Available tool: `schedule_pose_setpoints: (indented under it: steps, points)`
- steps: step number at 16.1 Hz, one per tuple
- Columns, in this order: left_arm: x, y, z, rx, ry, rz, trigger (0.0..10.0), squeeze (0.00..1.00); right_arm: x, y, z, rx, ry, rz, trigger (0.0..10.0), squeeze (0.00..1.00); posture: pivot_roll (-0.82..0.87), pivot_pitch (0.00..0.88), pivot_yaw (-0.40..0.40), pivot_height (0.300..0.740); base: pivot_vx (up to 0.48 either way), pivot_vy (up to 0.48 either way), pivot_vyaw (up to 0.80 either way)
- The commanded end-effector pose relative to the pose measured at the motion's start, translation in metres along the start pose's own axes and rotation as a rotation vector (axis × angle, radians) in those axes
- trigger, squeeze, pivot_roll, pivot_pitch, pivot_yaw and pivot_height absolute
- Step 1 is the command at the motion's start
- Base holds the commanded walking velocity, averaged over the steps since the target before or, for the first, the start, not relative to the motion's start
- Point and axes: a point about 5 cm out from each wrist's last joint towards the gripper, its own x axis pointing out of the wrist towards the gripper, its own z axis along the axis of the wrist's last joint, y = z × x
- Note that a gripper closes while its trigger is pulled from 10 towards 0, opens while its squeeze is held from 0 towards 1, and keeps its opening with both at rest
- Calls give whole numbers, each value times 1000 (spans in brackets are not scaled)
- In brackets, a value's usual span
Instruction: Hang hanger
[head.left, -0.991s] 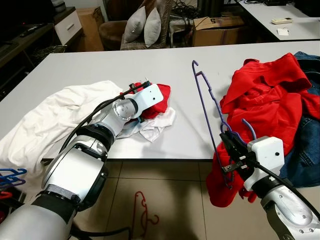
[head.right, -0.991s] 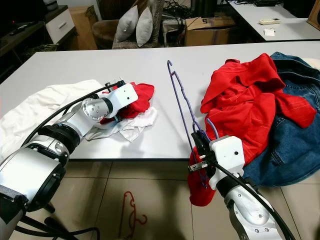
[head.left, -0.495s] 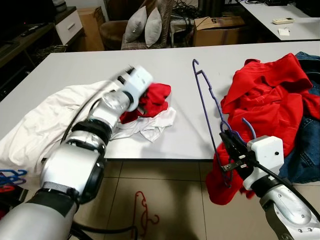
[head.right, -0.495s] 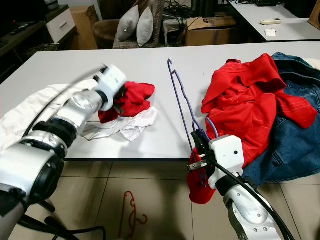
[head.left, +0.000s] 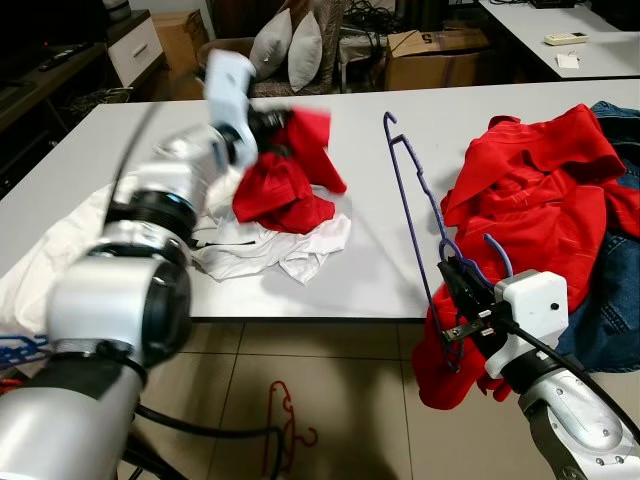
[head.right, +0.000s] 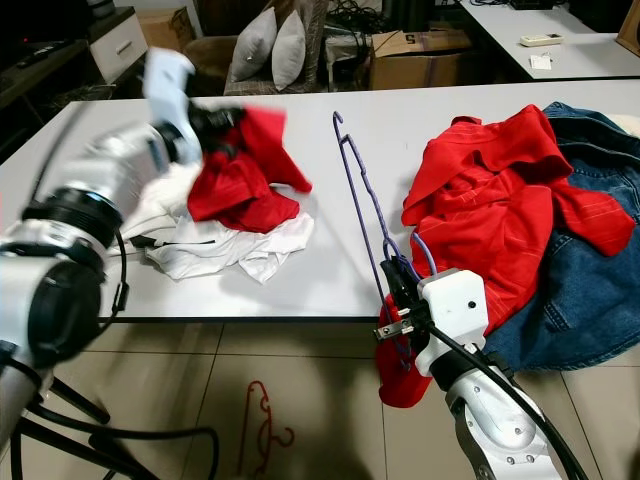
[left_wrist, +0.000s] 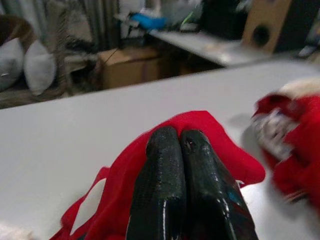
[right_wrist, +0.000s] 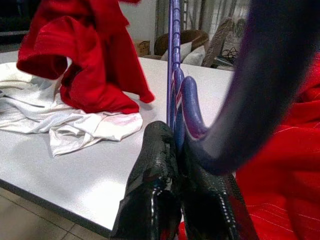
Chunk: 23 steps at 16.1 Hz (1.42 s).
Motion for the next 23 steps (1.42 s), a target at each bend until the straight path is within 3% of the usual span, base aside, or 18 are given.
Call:
schedule_pose_setpoints:
  steps: [1, 3, 4, 6, 10, 11, 12, 14, 15, 16, 20, 21, 22, 23]
  points:
    - [-6, 4, 29, -11, -99, -31, 0, 0, 2, -1, 3, 14, -32, -2, 10000, 0, -81, 0, 121, 740, 0, 0, 0]
    - [-12, 9, 49, -87, -188, -56, 0, 0, 2, 0, 4, 18, -41, 3, 10000, 0, -74, 0, 117, 740, 0, 0, 0]
    - [-15, 12, 59, -187, -256, -41, 0, 0, 2, 1, 5, 22, -51, 10, 10000, 0, -70, 0, 115, 740, 0, 0, 0]
    - [-16, 17, 63, -284, -280, 11, 0, 0, 2, 2, 7, 27, -67, 14, 10000, 0, -70, 0, 115, 740, 0, 0, 0]
    - [-7, 13, 54, -256, -215, 117, 0, 0, 1, 5, 11, 49, -104, 43, 10000, 0, -67, 0, 115, 740, 0, 0, 0]
    - [-2, 7, 49, -191, -179, 116, 0, 0, 0, 4, 11, 48, -105, 35, 10000, 0, -67, 0, 115, 740, 0, 0, 0]
    - [4, 0, 43, -134, -146, 106, 0, 0, 0, 3, 10, 48, -107, 21, 10000, 0, -67, 0, 115, 740, 0, 0, 0]
    - [14, -14, 34, -114, -117, 88, 0, 0, 1, -1, 11, 38, -112, -15, 10000, 0, -68, 0, 115, 740, 0, 0, 0]
    - [28, -36, 19, -66, -76, 60, 0, 0, 2, -12, 16, 31, -145, -104, 10000, 0, -77, 0, 122, 740, 0, 0, 0]
    - [31, -41, 14, -51, -65, 56, 0, 0, 2, -13, 17, 32, -151, -116, 10000, 0, -87, 0, 128, 740, 0, 0, 0]
    - [45, -73, -8, -67, -19, -61, 0, 0, -5, -15, 16, 30, -142, -139, 10000, 0, -100, 0, 139, 740, 0, 0, 0]
    - [47, -82, -24, -39, 37, -80, 10000, 0, -6, -13, 15, 34, -138, -141, 10000, 0, -100, 0, 138, 740, 0, 0, 0]
    - [47, -84, -30, -25, 54, -87, 10000, 0, -6, -13, 15, 36, -137, -140, 10000, 0, -100, 0, 138, 740, 0, 0, 0]
    - [47, -91, -44, 64, 113, -127, 10000, 1000, -5, -12, 15, 37, -139, -134, 10000, 0, -100, 0, 136, 740, 0, 0, 0]
